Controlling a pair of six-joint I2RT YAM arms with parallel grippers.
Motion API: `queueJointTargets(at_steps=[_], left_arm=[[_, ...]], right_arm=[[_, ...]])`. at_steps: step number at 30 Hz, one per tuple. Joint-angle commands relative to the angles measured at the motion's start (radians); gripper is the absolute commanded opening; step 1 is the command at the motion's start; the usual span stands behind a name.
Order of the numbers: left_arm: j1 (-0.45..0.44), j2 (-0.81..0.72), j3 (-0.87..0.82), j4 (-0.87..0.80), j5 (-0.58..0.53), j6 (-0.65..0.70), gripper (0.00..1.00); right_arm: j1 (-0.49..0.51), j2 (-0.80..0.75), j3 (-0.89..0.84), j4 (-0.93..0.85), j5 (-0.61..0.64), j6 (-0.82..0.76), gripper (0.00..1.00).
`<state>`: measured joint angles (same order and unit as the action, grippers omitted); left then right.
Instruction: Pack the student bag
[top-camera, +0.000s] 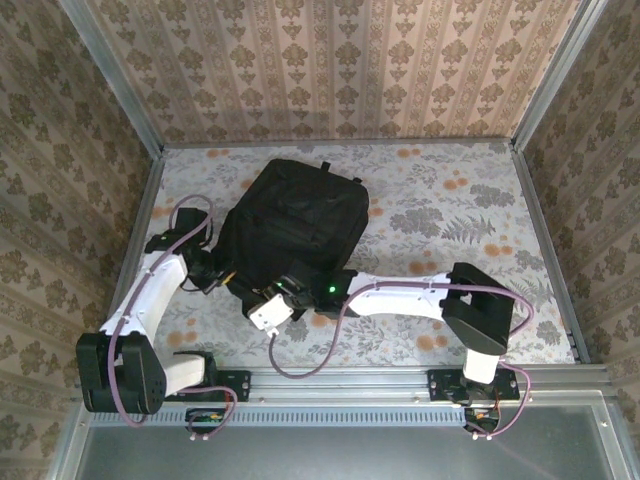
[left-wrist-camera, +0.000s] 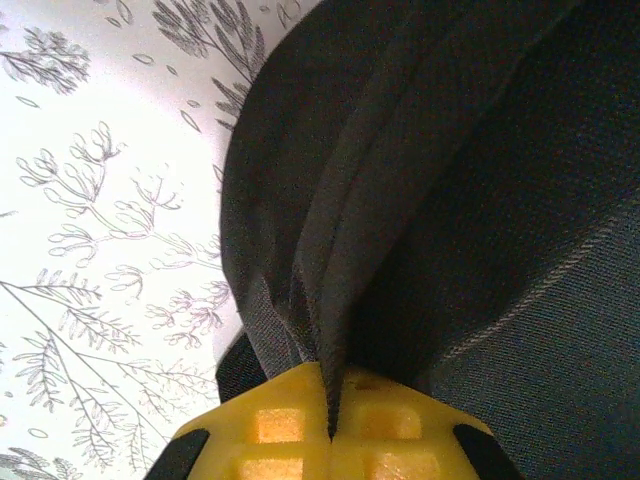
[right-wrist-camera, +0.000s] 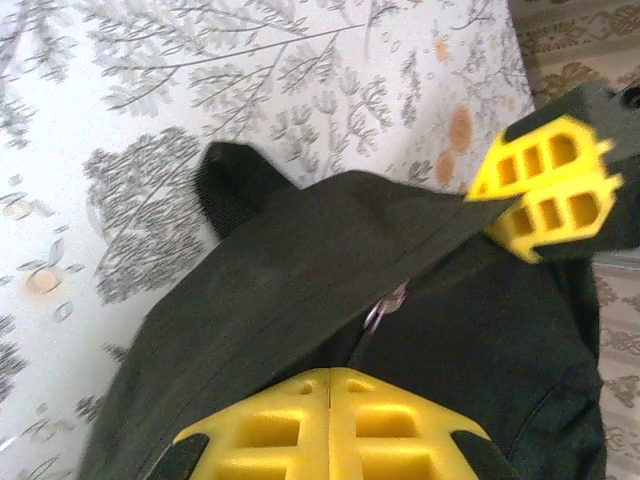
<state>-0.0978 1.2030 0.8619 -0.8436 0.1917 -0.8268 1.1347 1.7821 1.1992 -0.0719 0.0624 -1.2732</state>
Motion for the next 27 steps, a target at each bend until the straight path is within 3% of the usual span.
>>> queueJointTargets(at_steps=[1, 7, 18, 23, 27], left_arm=[[0.021, -0.013, 0.059, 0.046, -0.108, 0.036, 0.0], [-0.071, -0.014, 0.087, 0.032, -0.116, 0.048, 0.0], [-0.067, -0.043, 0.114, -0.027, -0.205, 0.118, 0.0], [-0.068, -0.055, 0.072, 0.013, -0.164, 0.116, 0.0], [-0.07, -0.084, 0.011, 0.056, -0.147, 0.121, 0.0]], right_arm=[[-0.028, -0.058, -0.035, -0.108, -0.05, 0.022, 0.0], [-0.034, -0.006, 0.05, -0.116, -0.062, 0.035, 0.0], [-0.079, -0.026, 0.017, -0.089, -0.053, -0.041, 0.0], [-0.109, -0.085, -0.041, -0.038, -0.07, 0.018, 0.0], [-0.119, -0.141, -0.079, 0.062, -0.141, 0.225, 0.0]])
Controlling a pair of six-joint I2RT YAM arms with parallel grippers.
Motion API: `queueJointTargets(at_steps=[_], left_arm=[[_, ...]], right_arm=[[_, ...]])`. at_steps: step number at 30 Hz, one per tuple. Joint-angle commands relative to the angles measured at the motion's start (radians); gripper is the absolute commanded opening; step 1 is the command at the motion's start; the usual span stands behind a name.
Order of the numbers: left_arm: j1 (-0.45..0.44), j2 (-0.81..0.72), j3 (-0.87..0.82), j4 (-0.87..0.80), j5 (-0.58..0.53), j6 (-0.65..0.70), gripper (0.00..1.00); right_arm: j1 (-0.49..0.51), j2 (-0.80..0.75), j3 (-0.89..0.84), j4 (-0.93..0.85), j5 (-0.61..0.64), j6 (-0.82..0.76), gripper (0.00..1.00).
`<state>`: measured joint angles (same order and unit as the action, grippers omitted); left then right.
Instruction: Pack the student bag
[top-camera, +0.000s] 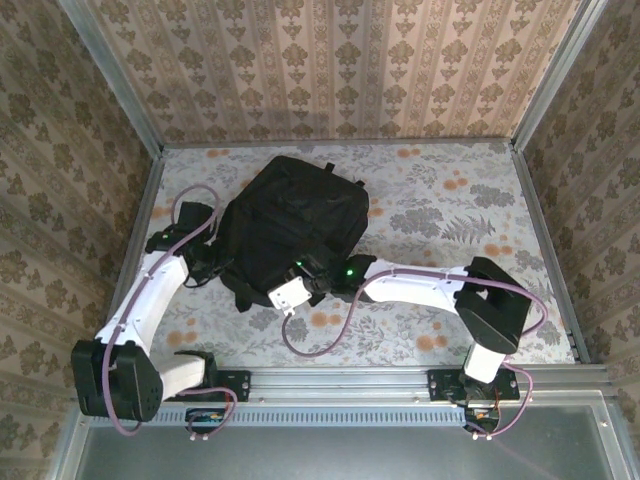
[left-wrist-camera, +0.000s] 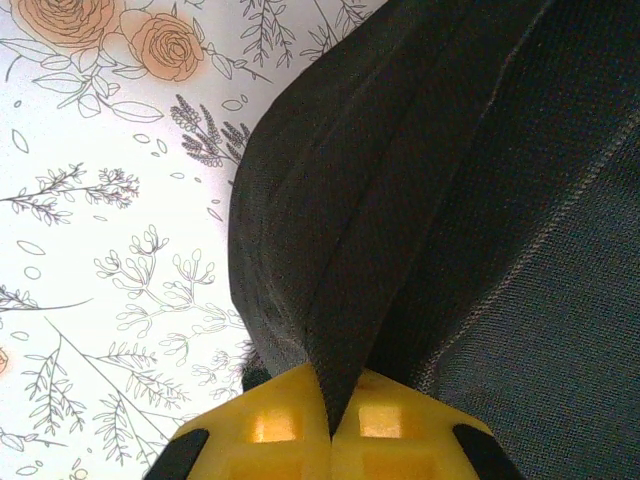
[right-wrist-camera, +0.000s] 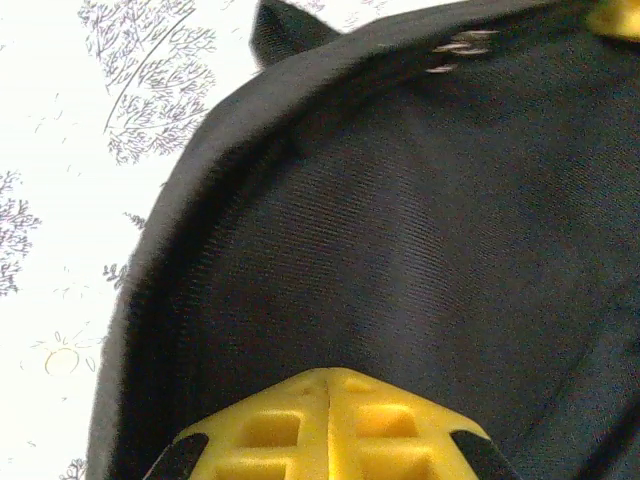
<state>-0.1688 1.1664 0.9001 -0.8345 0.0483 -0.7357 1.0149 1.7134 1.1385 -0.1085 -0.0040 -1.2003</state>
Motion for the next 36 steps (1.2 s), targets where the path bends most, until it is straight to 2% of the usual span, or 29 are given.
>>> queueJointTargets(at_steps=[1, 3, 5, 6, 9, 12, 15, 18, 20, 23, 25, 26, 31, 32, 36], left_arm=[[0.002, -0.06, -0.042, 0.063, 0.007, 0.036, 0.0], [0.004, -0.096, -0.08, 0.115, 0.066, 0.046, 0.0], [0.013, -0.13, -0.112, 0.182, 0.145, 0.04, 0.0], [0.019, -0.146, -0.127, 0.218, 0.193, 0.033, 0.0], [0.043, -0.181, -0.151, 0.285, 0.28, 0.031, 0.0], [0.076, -0.188, -0.148, 0.293, 0.317, 0.054, 0.0], [0.122, -0.158, -0.118, 0.218, 0.278, 0.078, 0.0], [0.149, -0.09, -0.052, 0.082, 0.129, 0.059, 0.0], [0.15, -0.039, -0.006, 0.015, 0.072, 0.041, 0.0], [0.148, -0.003, -0.004, 0.015, 0.111, 0.027, 0.03], [0.146, -0.01, -0.02, 0.021, 0.122, 0.009, 0.1], [0.145, -0.018, -0.029, 0.023, 0.123, 0.004, 0.18], [0.143, -0.055, -0.048, -0.024, 0.114, -0.017, 0.45], [0.142, -0.061, -0.047, -0.038, 0.116, -0.022, 0.48], [0.125, -0.064, -0.051, -0.052, 0.13, -0.038, 0.5]], right_arm=[[0.001, -0.074, -0.019, 0.112, -0.075, 0.209, 0.0], [-0.001, -0.068, -0.002, 0.134, -0.107, 0.392, 0.32], [0.005, -0.056, 0.014, 0.135, -0.148, 0.526, 0.4], [0.012, -0.047, 0.019, 0.151, -0.124, 0.596, 0.42], [0.017, -0.04, 0.034, 0.165, -0.027, 0.795, 0.41], [0.016, -0.069, 0.012, 0.162, 0.008, 0.889, 0.42], [0.016, -0.092, -0.022, 0.164, -0.006, 0.953, 0.41], [0.018, -0.1, -0.052, 0.208, 0.018, 1.027, 0.37], [0.017, -0.101, -0.059, 0.23, 0.068, 1.109, 0.34], [0.015, -0.094, -0.01, 0.146, 0.149, 1.235, 0.33], [0.01, -0.09, 0.026, 0.083, 0.173, 1.295, 0.36], [0.008, -0.09, 0.039, 0.059, 0.185, 1.316, 0.39], [0.002, -0.112, 0.03, 0.041, 0.207, 1.362, 0.47], [0.002, -0.115, 0.026, 0.04, 0.213, 1.366, 0.48], [-0.014, -0.113, 0.02, 0.02, 0.212, 1.421, 0.49]])
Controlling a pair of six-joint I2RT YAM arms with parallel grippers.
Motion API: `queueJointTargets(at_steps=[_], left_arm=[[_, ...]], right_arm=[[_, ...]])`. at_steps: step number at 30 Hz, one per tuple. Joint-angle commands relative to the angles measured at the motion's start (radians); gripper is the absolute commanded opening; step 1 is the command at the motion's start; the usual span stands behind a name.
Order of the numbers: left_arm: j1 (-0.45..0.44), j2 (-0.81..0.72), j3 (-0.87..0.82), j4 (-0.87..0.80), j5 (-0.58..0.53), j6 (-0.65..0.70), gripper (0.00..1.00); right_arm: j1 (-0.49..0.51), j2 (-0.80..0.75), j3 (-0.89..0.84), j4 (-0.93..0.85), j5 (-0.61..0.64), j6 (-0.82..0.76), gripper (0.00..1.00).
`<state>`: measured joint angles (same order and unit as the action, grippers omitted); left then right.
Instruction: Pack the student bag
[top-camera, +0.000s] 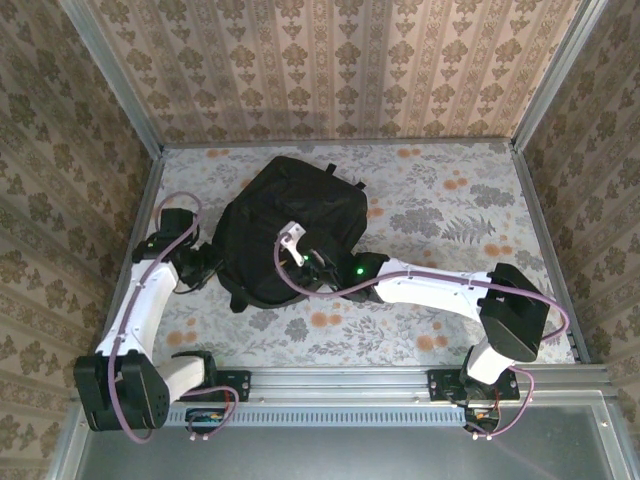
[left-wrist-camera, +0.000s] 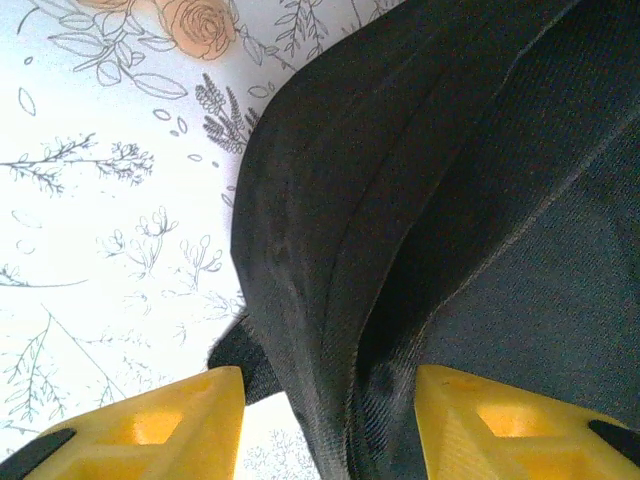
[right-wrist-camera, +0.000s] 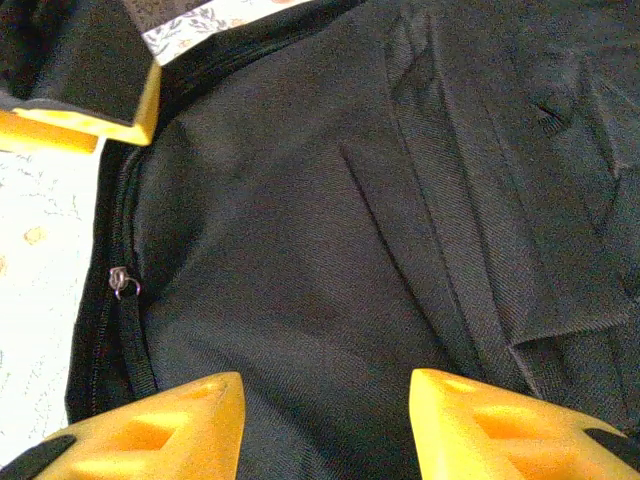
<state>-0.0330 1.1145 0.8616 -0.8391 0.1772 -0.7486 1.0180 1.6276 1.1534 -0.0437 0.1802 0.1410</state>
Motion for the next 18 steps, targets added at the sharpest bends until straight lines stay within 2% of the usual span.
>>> queueJointTargets(at_steps=[1, 6, 8, 10, 15, 18], left_arm=[[-0.019, -0.008, -0.013, -0.042, 0.001, -0.025, 0.5], [-0.062, 0.052, -0.012, -0.008, -0.004, -0.018, 0.52], [-0.069, 0.071, -0.017, 0.007, -0.008, -0.011, 0.48], [-0.073, 0.072, -0.026, 0.026, -0.007, -0.006, 0.39], [-0.076, 0.01, -0.053, 0.064, 0.006, 0.007, 0.02], [-0.076, -0.044, -0.072, 0.083, 0.001, 0.019, 0.0]], right_arm=[[-0.025, -0.023, 0.005, -0.049, 0.008, 0.095, 0.49], [-0.042, -0.008, 0.0, -0.045, -0.065, 0.166, 0.5], [-0.047, -0.004, 0.002, -0.045, -0.094, 0.183, 0.5], [-0.051, 0.004, 0.006, -0.046, -0.124, 0.208, 0.5], [-0.058, 0.044, 0.048, -0.069, -0.192, 0.254, 0.48], [-0.058, 0.069, 0.081, -0.093, -0.205, 0.25, 0.48]])
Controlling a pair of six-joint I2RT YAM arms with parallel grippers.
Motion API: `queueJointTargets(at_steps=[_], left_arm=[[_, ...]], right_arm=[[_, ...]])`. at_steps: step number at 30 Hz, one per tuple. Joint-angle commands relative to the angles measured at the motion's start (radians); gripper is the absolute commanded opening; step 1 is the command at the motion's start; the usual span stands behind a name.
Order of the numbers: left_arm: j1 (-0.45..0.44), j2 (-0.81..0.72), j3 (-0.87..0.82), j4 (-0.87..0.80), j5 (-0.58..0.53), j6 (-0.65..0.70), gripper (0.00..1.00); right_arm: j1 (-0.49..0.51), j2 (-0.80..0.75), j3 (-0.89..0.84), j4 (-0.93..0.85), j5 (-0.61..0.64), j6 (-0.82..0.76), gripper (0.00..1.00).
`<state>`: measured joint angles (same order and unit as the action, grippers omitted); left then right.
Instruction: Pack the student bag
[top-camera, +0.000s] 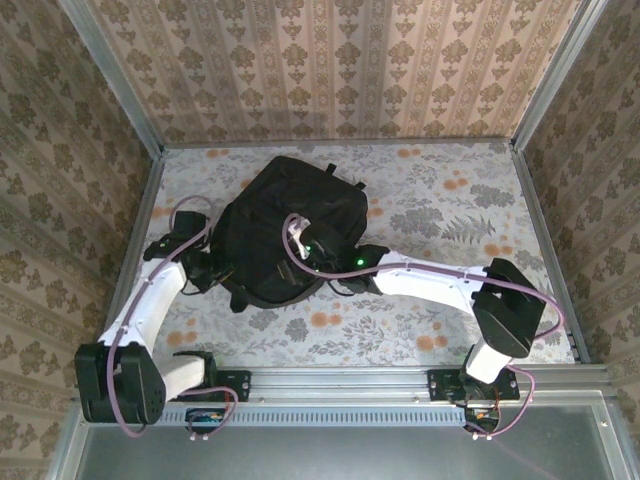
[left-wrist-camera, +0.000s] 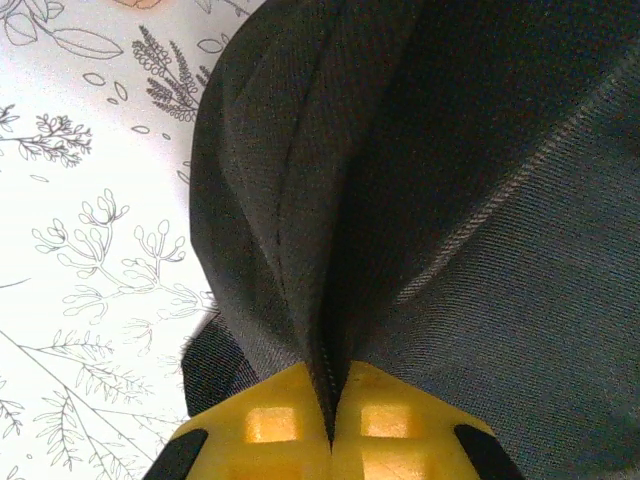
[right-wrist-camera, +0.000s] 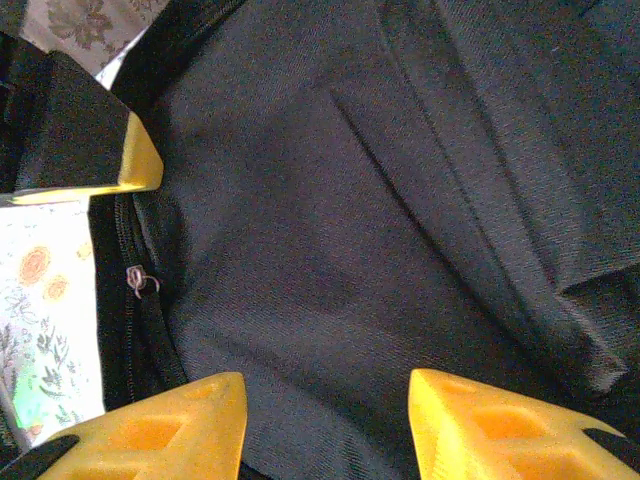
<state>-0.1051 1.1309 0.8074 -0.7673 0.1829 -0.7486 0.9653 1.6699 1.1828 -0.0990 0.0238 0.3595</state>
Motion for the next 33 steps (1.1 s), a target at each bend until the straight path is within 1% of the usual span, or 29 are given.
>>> queueJointTargets(at_steps=[1, 6, 9, 11, 14, 16, 18, 19, 22, 24, 25, 27, 28, 29, 31, 32, 33], left_arm=[[-0.004, -0.077, -0.022, 0.01, -0.009, 0.018, 0.0], [-0.005, -0.196, -0.068, 0.026, 0.0, 0.018, 0.0], [-0.014, -0.297, -0.143, 0.062, 0.049, 0.003, 0.0], [-0.028, -0.355, -0.2, 0.073, 0.086, -0.026, 0.0], [-0.094, -0.411, -0.284, 0.1, 0.114, -0.045, 0.0], [-0.152, -0.438, -0.322, 0.1, 0.074, -0.063, 0.0], [-0.202, -0.487, -0.354, 0.134, 0.05, -0.051, 0.0], [-0.215, -0.516, -0.369, 0.166, 0.059, -0.044, 0.0], [-0.242, -0.671, -0.464, 0.366, 0.083, -0.061, 0.0], [-0.252, -0.831, -0.579, 0.555, 0.081, -0.104, 0.0], [-0.257, -0.912, -0.621, 0.603, 0.059, -0.13, 0.0], [-0.262, -1.075, -0.683, 0.613, -0.016, -0.154, 0.0], [-0.263, -1.13, -0.702, 0.622, -0.014, -0.155, 0.0], [-0.263, -1.101, -0.697, 0.658, 0.009, -0.137, 0.0], [-0.271, -1.061, -0.725, 0.8, 0.09, -0.128, 0.0], [-0.274, -1.058, -0.74, 0.863, 0.098, -0.15, 0.0], [-0.278, -1.063, -0.747, 0.892, 0.093, -0.163, 0.0]], right_arm=[[-0.005, 0.035, 0.06, -0.043, -0.054, 0.029, 0.48], [0.005, 0.097, 0.125, -0.068, -0.1, 0.035, 0.48], [0.003, 0.145, 0.175, -0.097, -0.124, 0.061, 0.48], [-0.001, 0.171, 0.202, -0.102, -0.167, 0.08, 0.48], [-0.007, 0.211, 0.239, -0.129, -0.233, 0.079, 0.47], [-0.007, 0.221, 0.239, -0.147, -0.276, 0.065, 0.47], [-0.008, 0.192, 0.186, -0.118, -0.3, 0.05, 0.47], [-0.008, 0.166, 0.15, -0.09, -0.292, 0.048, 0.46], [-0.01, 0.066, 0.002, 0.043, -0.212, 0.036, 0.44], [-0.01, 0.008, -0.08, 0.112, -0.159, 0.033, 0.44], [-0.01, -0.014, -0.112, 0.142, -0.148, 0.033, 0.44], [-0.013, -0.066, -0.179, 0.208, -0.121, 0.038, 0.44], [-0.016, -0.094, -0.218, 0.253, -0.119, 0.045, 0.44], [-0.017, -0.12, -0.259, 0.3, -0.129, 0.048, 0.44], [-0.016, -0.153, -0.326, 0.387, -0.188, 0.033, 0.43], [-0.012, -0.159, -0.344, 0.408, -0.235, 0.006, 0.42], [-0.001, -0.15, -0.342, 0.381, -0.257, -0.033, 0.41]])
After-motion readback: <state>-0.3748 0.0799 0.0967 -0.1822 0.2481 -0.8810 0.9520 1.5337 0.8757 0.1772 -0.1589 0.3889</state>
